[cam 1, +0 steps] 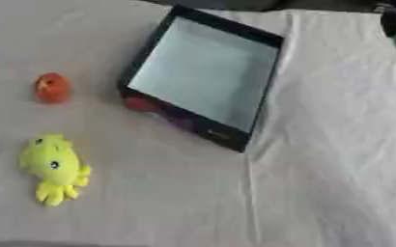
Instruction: Pick up objects on the table and place them in the box.
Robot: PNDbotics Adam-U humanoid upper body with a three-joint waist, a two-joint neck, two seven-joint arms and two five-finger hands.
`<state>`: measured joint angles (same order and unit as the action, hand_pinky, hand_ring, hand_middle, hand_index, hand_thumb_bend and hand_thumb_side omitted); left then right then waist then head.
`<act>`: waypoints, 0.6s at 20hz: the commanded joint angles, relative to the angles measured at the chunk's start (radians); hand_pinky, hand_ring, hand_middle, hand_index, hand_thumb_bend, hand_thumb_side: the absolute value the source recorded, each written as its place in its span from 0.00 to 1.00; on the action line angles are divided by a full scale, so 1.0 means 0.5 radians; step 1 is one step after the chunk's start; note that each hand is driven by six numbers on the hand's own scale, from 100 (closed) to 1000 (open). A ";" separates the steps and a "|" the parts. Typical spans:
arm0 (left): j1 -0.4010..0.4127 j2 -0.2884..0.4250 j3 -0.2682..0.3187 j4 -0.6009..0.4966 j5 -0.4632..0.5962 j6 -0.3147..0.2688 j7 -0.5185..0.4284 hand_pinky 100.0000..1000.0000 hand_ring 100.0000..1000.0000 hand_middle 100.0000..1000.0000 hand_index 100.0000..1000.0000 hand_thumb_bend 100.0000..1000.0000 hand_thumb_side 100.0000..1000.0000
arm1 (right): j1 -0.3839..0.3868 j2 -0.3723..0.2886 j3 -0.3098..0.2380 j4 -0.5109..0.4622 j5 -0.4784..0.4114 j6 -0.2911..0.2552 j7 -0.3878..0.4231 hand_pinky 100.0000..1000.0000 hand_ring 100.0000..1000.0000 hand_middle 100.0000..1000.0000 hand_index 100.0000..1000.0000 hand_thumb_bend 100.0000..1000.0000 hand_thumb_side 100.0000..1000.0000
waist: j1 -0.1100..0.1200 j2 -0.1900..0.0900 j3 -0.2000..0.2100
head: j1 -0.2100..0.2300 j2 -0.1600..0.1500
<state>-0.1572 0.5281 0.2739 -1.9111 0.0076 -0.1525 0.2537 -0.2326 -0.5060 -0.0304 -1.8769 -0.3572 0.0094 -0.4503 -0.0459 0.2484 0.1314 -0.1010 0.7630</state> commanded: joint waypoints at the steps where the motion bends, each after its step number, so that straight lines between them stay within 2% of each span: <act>1: -0.004 0.070 0.009 -0.014 -0.010 -0.003 -0.006 0.76 0.53 0.66 0.77 0.51 0.36 | -0.013 -0.041 -0.017 -0.024 -0.008 -0.001 -0.005 0.92 0.88 0.91 0.84 0.68 0.26 | 0.007 -0.047 0.000 | -0.007 0.014; 8: 0.000 0.101 0.004 -0.011 -0.026 -0.006 -0.018 0.76 0.53 0.66 0.78 0.51 0.36 | -0.012 -0.047 -0.012 -0.023 -0.006 0.001 0.003 0.92 0.88 0.91 0.84 0.68 0.26 | 0.012 -0.048 0.005 | 0.017 0.014; 12: 0.014 0.230 -0.017 -0.026 -0.116 0.001 -0.084 0.76 0.54 0.66 0.79 0.51 0.37 | -0.001 -0.059 -0.010 -0.023 -0.001 0.003 0.007 0.92 0.88 0.91 0.84 0.68 0.26 | 0.017 -0.050 0.010 | 0.010 0.014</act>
<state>-0.1477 0.5869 0.2627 -1.9118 -0.0338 -0.1517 0.2230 -0.2277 -0.5061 -0.0302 -1.8768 -0.3573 0.0104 -0.4486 -0.0424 0.2475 0.1362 -0.0953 0.7630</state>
